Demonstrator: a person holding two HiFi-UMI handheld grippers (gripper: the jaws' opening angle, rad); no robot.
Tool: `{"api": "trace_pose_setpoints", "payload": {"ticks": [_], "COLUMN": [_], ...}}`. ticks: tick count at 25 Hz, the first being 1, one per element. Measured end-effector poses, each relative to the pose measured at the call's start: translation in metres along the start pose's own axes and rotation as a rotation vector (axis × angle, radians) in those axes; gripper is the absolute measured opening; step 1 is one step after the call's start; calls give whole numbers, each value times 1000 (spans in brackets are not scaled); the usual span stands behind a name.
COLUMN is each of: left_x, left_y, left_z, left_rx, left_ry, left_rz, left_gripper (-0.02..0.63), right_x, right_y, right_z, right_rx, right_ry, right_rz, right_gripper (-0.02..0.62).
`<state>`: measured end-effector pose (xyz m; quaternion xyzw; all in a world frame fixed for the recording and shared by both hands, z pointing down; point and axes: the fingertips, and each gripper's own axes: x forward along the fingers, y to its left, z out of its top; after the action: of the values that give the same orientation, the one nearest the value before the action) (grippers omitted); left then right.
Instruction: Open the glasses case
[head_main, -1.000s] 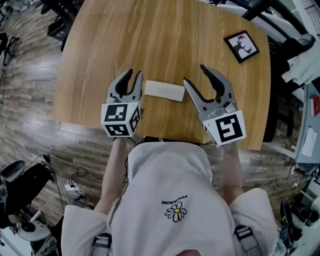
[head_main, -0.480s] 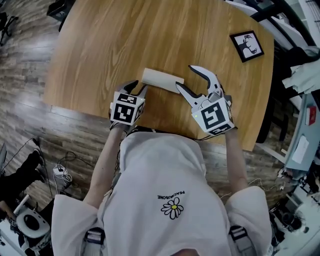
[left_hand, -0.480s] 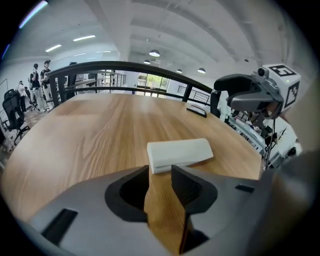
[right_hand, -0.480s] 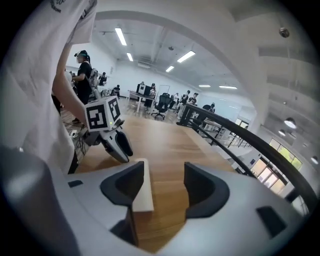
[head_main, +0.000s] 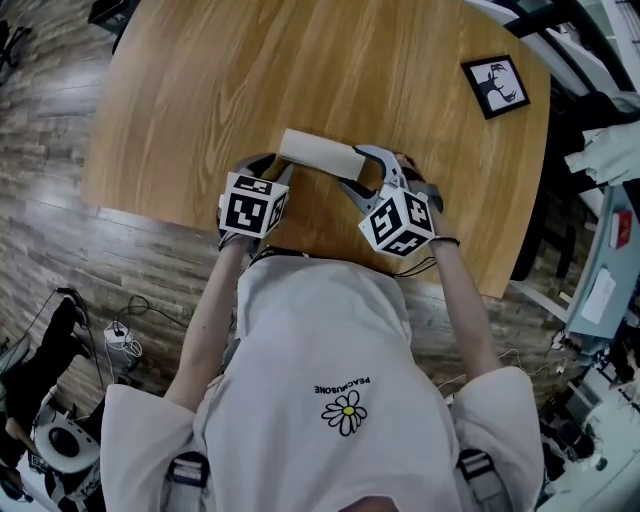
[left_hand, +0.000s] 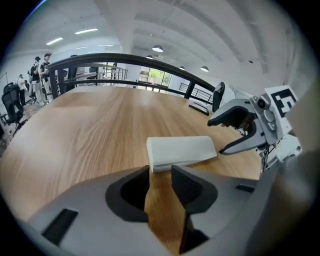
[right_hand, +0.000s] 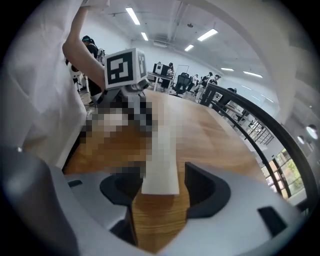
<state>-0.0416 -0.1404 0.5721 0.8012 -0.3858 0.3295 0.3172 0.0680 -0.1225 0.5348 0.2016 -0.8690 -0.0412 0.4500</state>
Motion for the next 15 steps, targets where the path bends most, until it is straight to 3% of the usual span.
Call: {"api": "trace_pose_setpoints", "payload": {"ticks": [4,15], "left_x": [3,7], "left_y": [-1,0], "left_z": [2,1], "left_rx": [-7,16], "left_ry": [1,1], "left_rz": [-8,-15], "left_gripper": [138,132], "right_x": [14,30], "right_y": [9,8], "right_z": [-14,-23], "right_rx": [-1,-65], "right_ry": [43,94], "right_rz": [26,-1], "right_gripper": [268,272]}}
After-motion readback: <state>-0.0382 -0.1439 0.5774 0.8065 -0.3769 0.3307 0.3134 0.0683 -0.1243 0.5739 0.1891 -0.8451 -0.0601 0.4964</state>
